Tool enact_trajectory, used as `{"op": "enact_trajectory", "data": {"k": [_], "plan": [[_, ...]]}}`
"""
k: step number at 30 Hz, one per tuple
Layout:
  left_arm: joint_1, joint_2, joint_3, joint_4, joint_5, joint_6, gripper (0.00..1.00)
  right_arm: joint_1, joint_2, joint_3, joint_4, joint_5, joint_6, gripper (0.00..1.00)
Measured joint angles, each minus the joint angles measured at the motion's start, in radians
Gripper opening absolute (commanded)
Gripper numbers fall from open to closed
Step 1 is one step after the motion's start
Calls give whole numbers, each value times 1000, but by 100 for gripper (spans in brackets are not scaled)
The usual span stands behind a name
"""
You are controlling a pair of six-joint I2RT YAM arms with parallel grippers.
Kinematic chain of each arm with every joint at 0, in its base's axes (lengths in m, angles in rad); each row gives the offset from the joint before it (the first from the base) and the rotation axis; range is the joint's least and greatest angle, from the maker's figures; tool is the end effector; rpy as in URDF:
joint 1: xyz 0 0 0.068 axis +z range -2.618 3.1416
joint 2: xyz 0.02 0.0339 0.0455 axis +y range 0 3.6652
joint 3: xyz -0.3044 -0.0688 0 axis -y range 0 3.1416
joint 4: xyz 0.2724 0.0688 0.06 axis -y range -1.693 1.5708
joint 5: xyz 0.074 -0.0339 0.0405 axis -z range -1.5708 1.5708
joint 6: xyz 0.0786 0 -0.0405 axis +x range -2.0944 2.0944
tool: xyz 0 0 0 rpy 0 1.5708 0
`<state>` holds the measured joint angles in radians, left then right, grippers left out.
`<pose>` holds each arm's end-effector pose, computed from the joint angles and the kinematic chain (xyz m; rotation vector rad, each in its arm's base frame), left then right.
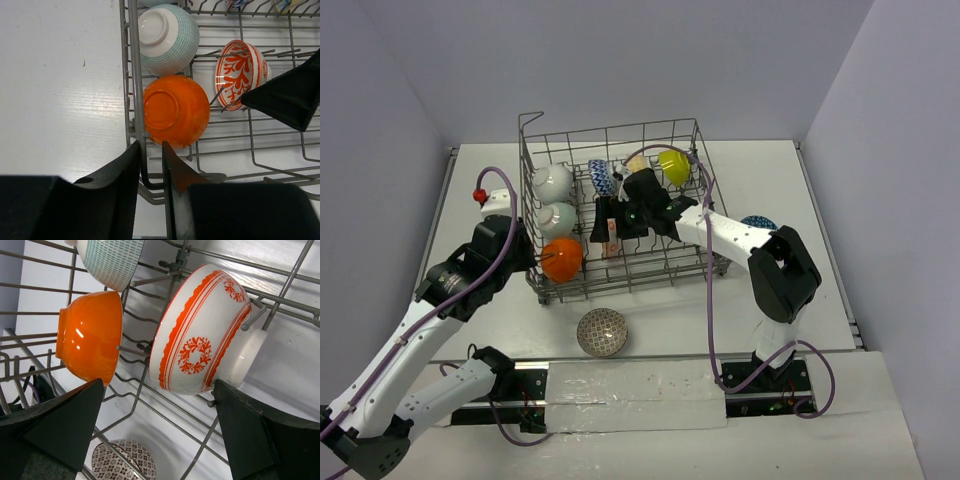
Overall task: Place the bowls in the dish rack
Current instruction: Move the bowl to the dish rack.
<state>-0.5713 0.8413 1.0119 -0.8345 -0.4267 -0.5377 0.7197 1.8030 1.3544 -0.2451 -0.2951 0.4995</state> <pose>0.1774 -0.0754 0.3561 -0.1916 2.1620 -0.1563 0.3431 0.3311 0.2503 -0.4328 2.3825 0.9430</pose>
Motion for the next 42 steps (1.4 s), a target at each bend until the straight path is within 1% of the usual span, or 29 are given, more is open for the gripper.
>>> {"op": "enact_trajectory", "data": {"k": [9, 23, 26, 31, 33, 42], "plan": [[3, -1, -1, -4, -15, 0, 27, -3, 0, 0, 16, -24, -3, 97], [8, 25, -18, 34, -24, 3, 28, -2, -5, 42, -40, -39, -38, 97], [8, 25, -21, 39, -24, 3, 28, -1, -5, 66, -57, -21, -45, 98], [8, 28, -25, 51, -17, 3, 28, 24, -5, 197, -108, 30, -64, 99], [8, 33, -25, 53, -16, 4, 28, 29, -6, 226, -123, 45, -72, 99], [8, 39, -26, 63, -15, 14, 29, 15, -4, 250, -230, 109, -94, 100]]}}
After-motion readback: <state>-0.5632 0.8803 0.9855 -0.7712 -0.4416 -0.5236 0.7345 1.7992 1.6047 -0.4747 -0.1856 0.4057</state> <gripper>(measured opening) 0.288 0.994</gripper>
